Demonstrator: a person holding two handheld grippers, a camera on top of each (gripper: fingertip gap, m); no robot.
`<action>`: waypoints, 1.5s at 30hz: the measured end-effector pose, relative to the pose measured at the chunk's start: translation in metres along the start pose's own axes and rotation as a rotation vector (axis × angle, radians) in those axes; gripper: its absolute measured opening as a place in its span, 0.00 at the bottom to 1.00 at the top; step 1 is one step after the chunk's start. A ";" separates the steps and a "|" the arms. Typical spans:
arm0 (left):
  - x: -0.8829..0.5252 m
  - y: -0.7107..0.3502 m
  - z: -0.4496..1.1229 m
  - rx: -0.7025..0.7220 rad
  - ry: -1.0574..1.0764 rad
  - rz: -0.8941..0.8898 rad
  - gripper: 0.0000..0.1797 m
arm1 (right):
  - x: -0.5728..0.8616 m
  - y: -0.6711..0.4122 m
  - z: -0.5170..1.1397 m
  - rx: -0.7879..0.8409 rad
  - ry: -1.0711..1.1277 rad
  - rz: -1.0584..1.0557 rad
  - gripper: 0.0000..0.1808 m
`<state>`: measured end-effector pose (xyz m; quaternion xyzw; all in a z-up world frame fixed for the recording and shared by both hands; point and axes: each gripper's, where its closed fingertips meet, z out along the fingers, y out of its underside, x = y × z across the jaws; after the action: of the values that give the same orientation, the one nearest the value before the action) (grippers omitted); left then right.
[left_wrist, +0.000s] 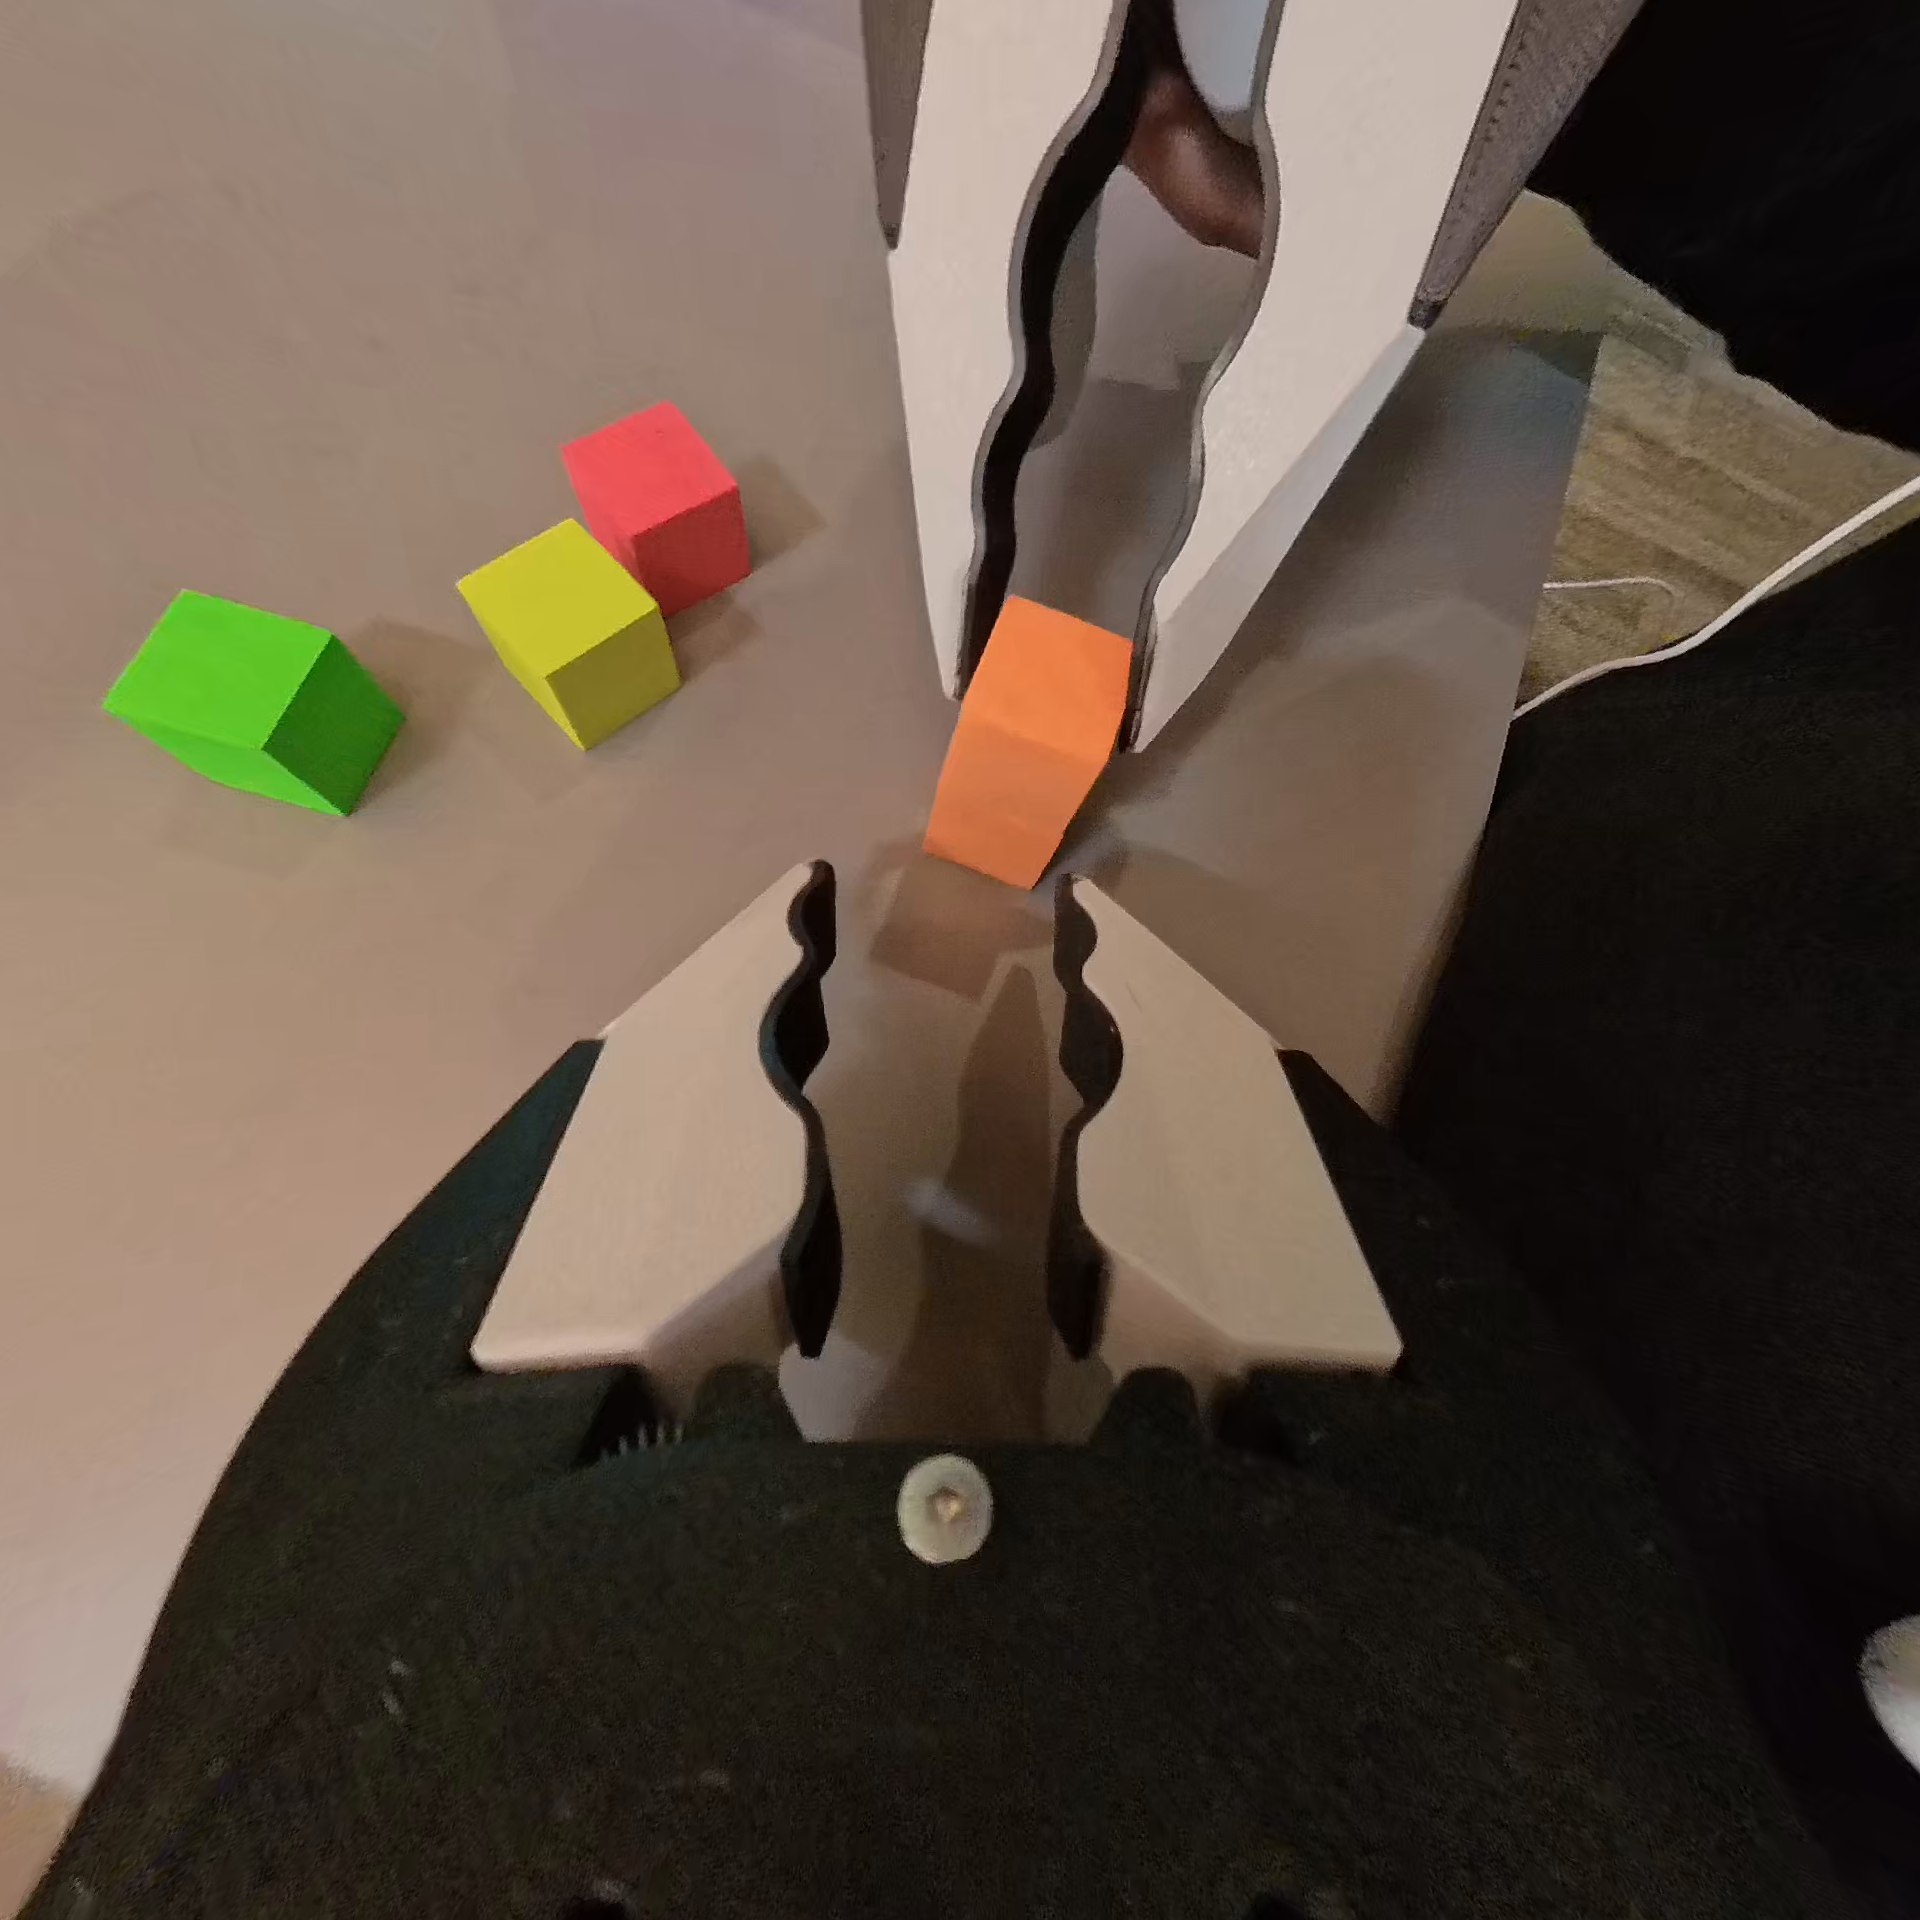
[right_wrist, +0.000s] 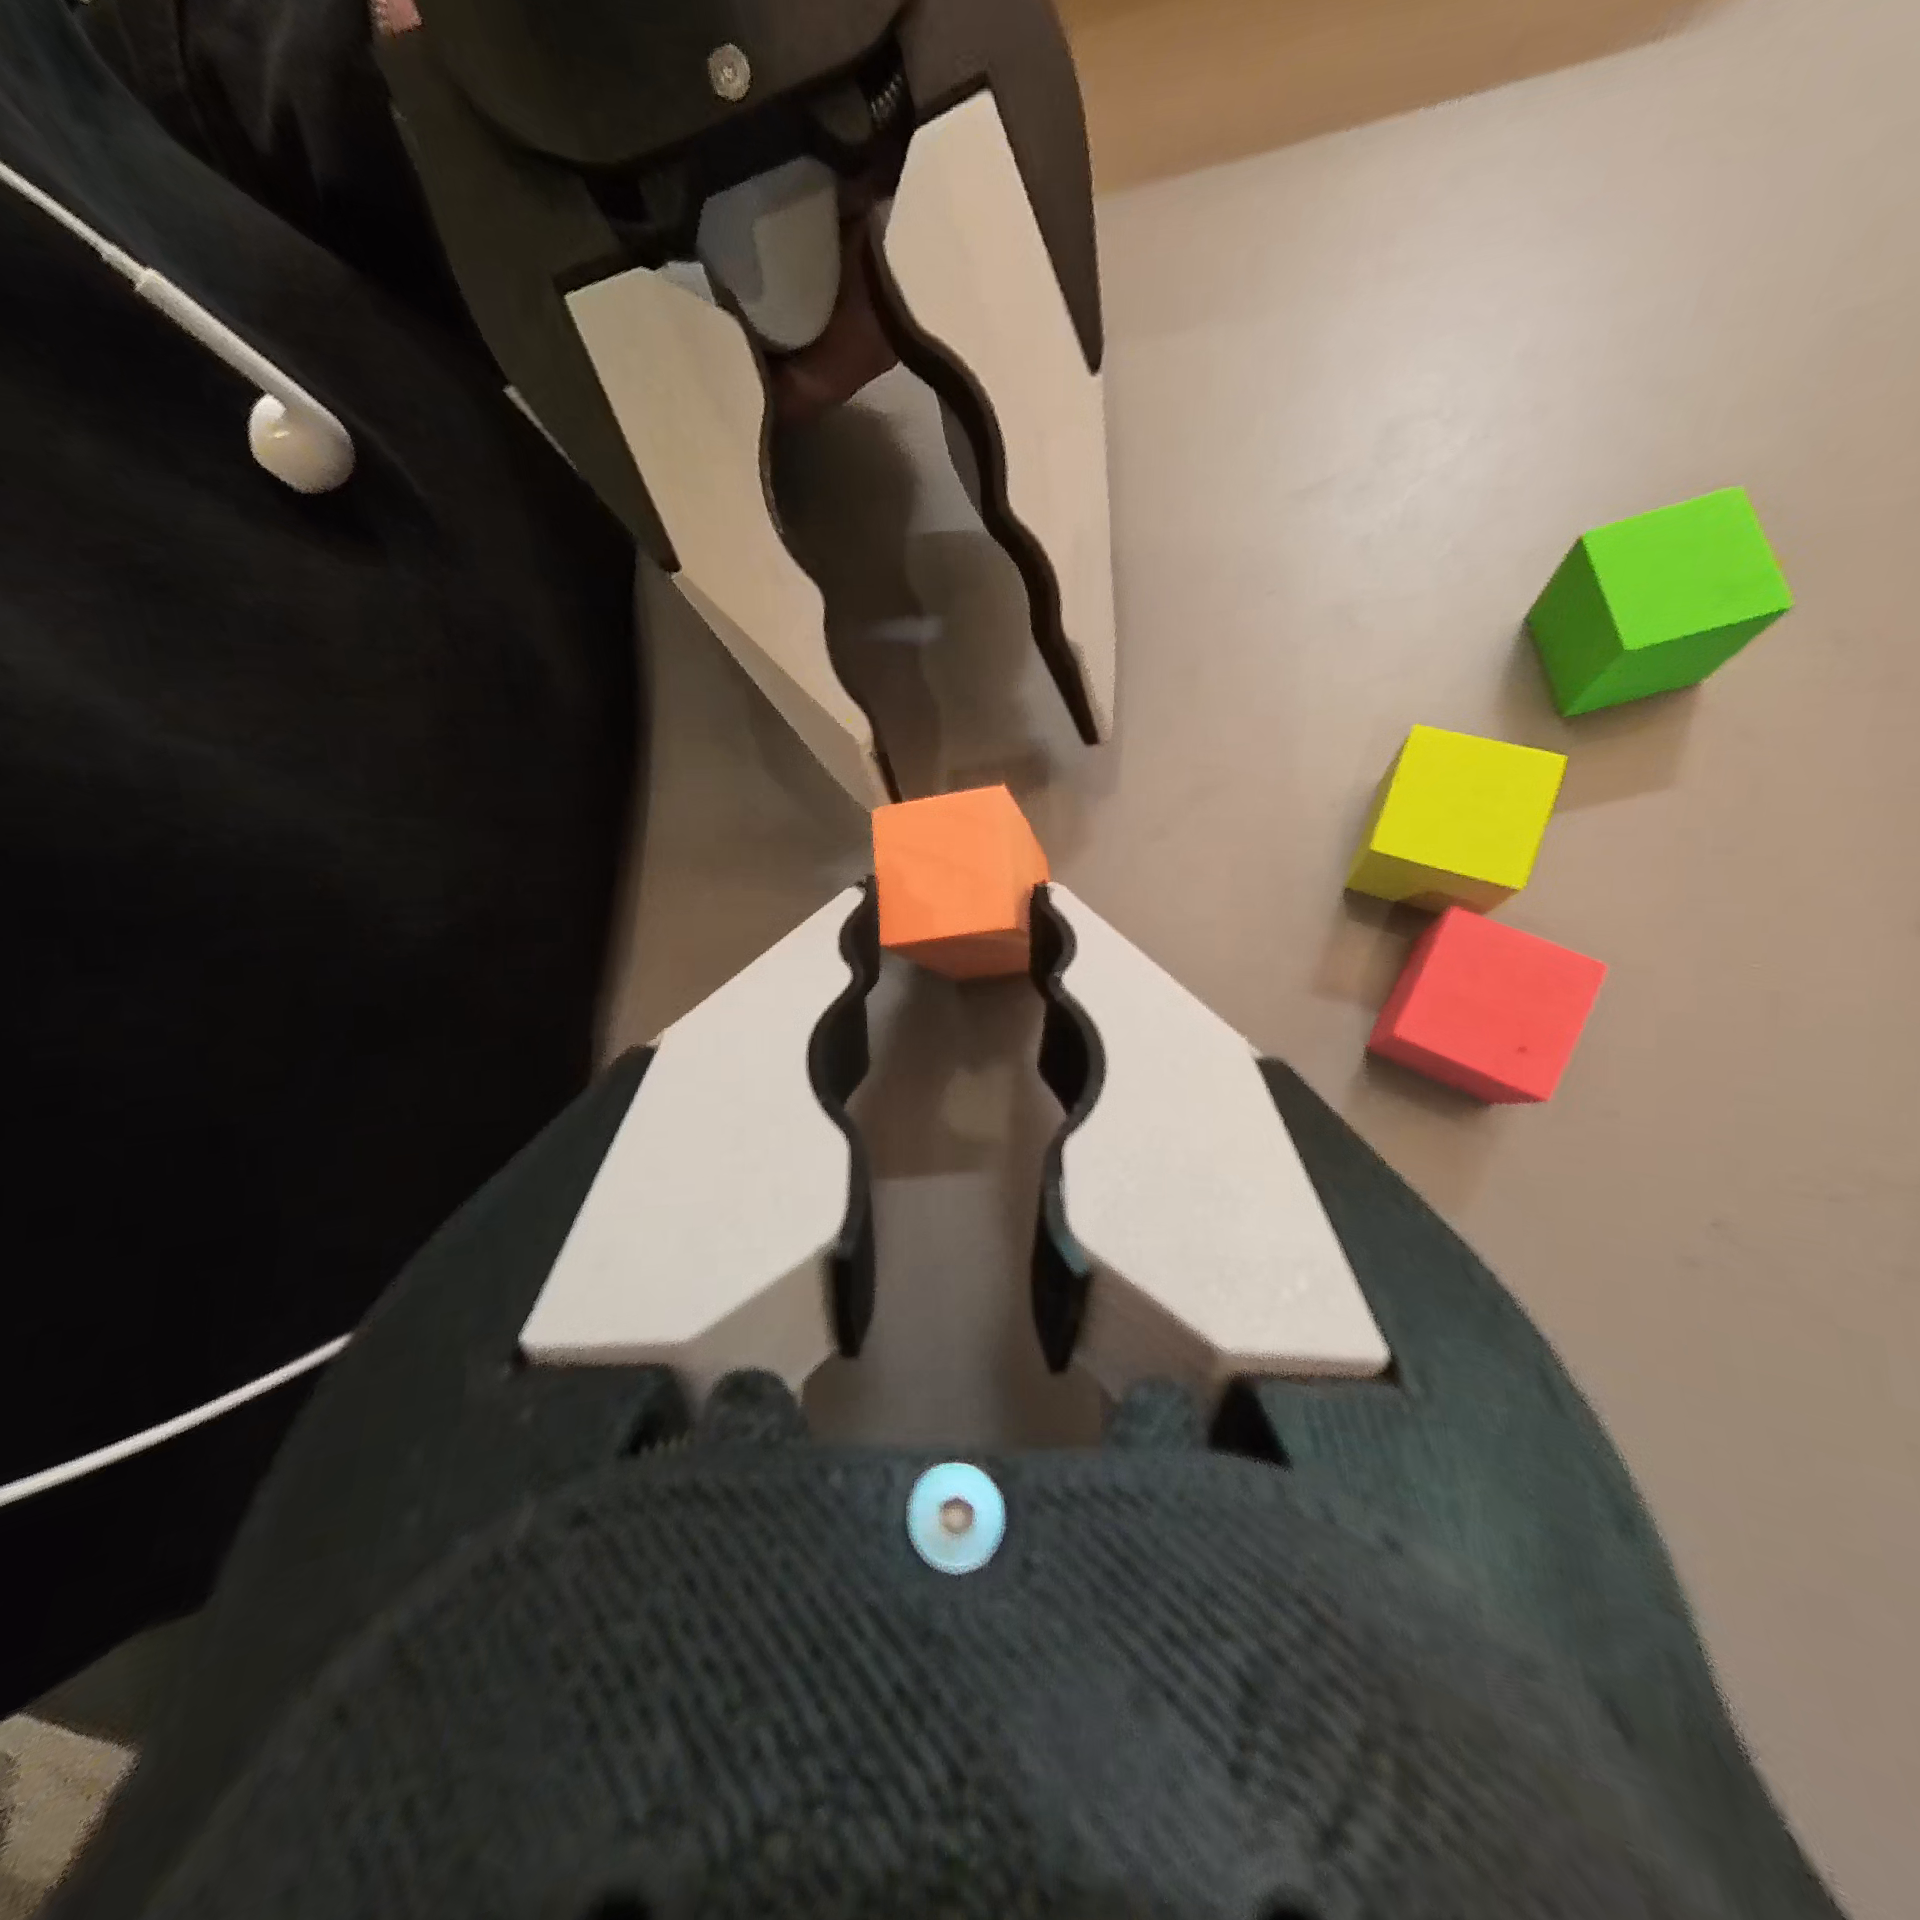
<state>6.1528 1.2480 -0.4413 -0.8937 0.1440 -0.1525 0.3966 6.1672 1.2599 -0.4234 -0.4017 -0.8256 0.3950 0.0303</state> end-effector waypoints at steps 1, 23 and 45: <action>-0.001 0.000 -0.001 0.001 -0.001 -0.004 0.22 | 0.000 0.000 0.000 0.002 0.009 0.011 0.15; -0.060 -0.033 -0.005 0.160 -0.218 -0.108 0.22 | 0.087 0.003 -0.043 0.245 0.450 0.147 0.24; -0.086 -0.039 0.018 0.119 -0.335 -0.200 0.13 | 0.031 -0.031 -0.065 0.403 0.311 0.040 0.13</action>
<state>6.0866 1.3172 -0.4367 -0.8914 -0.0226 -0.0485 0.4501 6.1500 1.3108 -0.3658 -0.4599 -0.7074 0.4856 0.2287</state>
